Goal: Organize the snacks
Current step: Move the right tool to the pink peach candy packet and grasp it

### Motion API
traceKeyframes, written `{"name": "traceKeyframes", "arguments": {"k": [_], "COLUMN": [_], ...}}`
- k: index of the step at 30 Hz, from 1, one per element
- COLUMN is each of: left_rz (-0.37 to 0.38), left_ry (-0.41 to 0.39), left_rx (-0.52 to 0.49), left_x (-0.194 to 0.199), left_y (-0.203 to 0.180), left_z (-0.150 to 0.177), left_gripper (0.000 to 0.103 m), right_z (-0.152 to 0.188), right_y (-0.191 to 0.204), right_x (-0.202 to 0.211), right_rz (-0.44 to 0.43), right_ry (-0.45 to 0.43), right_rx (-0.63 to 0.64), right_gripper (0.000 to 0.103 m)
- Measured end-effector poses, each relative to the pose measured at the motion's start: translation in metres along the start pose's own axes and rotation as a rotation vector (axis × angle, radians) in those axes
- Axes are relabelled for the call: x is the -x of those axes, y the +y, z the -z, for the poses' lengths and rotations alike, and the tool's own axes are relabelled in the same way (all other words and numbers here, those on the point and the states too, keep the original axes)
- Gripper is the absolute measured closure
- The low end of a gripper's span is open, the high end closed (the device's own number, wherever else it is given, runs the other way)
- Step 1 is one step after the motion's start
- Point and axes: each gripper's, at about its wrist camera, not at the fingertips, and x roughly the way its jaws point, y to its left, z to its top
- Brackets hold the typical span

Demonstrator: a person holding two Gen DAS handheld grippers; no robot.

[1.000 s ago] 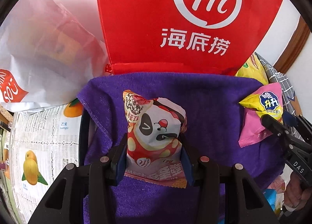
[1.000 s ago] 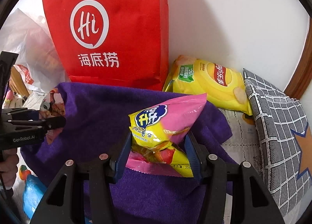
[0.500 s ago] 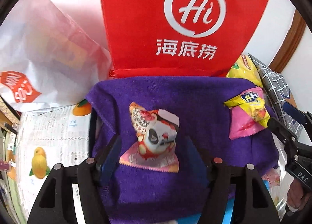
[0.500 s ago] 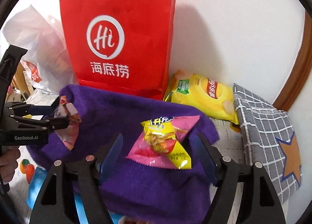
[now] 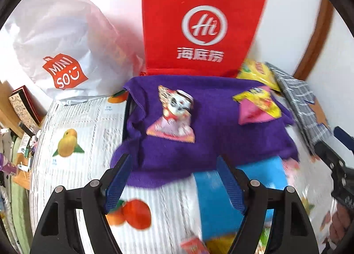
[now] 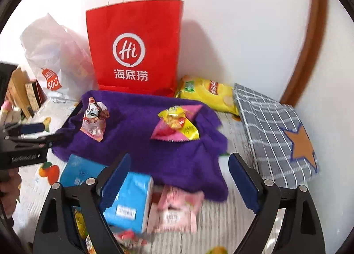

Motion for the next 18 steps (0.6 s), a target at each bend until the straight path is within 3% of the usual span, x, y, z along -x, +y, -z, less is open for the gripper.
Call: {"name": "traceKeyframes", "arguments": {"k": [5, 9, 15, 18], "left_rz": [0.035, 0.017, -0.003, -0.014], "left_ry": [-0.048, -0.083, -0.051, -0.063], "left_rx": [-0.017, -0.012, 0.024, 0.039], "left_x": [0.029, 0.046, 0.051, 0.054], "left_y": [-0.002, 0.004, 0.016, 0.023], "left_z": [0.03, 0.052, 0.081, 0.096], "left_gripper": [0.026, 0.026, 0.026, 0.026], "right_z": [0.024, 0.047, 0.079, 0.092], "right_y": [-0.014, -0.023, -0.033, -0.034], "right_x": [0.026, 0.045, 0.047, 0.044], "right_rz": [-0.053, -0.023, -0.103, -0.059], "right_ry": [-0.022, -0.064, -0.034, -0.014], "right_rx": [-0.077, -0.121, -0.166, -0.156], "right_gripper": [0.013, 0.013, 0.013, 0.013]}}
